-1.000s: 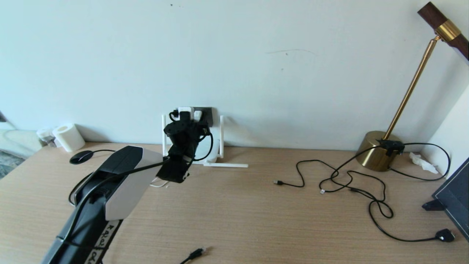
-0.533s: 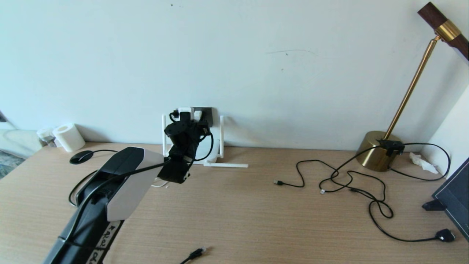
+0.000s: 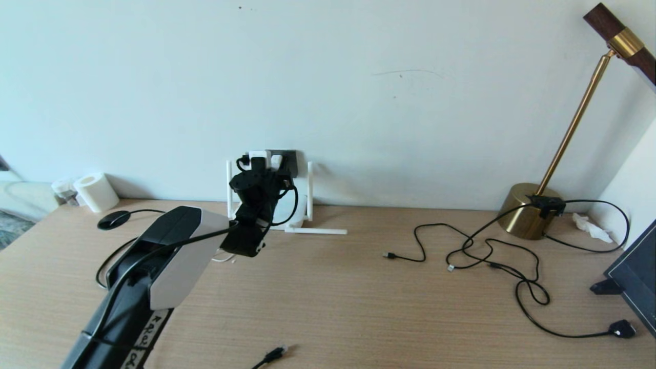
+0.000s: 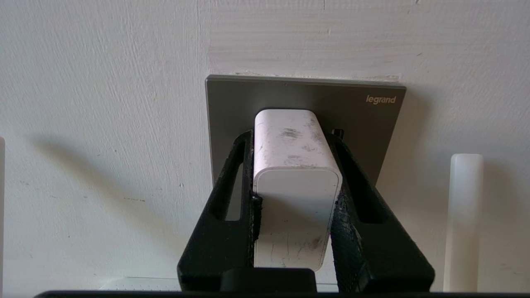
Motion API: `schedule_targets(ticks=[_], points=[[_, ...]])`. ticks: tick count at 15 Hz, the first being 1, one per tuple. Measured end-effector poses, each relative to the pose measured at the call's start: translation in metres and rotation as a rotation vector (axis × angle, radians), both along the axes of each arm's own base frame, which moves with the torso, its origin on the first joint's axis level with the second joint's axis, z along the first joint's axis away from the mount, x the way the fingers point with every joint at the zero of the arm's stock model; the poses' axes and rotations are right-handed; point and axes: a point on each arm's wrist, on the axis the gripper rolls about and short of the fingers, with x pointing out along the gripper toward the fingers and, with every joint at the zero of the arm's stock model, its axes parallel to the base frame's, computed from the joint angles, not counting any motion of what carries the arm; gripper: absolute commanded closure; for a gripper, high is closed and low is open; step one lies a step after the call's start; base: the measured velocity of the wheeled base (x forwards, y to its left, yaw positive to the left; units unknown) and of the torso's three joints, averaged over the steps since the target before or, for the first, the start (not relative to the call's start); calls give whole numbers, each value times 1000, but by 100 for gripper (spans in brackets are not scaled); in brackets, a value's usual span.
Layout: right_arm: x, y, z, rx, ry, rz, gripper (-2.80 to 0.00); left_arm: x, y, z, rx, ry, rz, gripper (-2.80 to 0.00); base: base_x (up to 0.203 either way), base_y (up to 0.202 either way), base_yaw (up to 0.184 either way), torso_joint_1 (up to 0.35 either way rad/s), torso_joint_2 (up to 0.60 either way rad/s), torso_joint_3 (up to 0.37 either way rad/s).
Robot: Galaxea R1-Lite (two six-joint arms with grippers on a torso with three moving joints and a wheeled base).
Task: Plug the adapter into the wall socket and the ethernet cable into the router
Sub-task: Plug plug into socket
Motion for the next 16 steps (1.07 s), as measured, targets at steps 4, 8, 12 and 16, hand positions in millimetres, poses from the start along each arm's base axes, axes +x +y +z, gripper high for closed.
schedule_targets(ticks=[4,8,12,16], points=[[0,0,0,1,0,0,-280,2,3,-4,4,8,4,0,0,0,0,0,0,0],[0,0,0,0,0,0,-280,4,7,-7,13,26,9,0,0,0,0,0,0,0],[0,0,0,0,0,0,-280,4,8,-9,15,33,10,0,0,0,0,0,0,0],[0,0,0,0,0,-1,-280,4,8,-9,16,35,10,-280,0,0,0,0,0,0]])
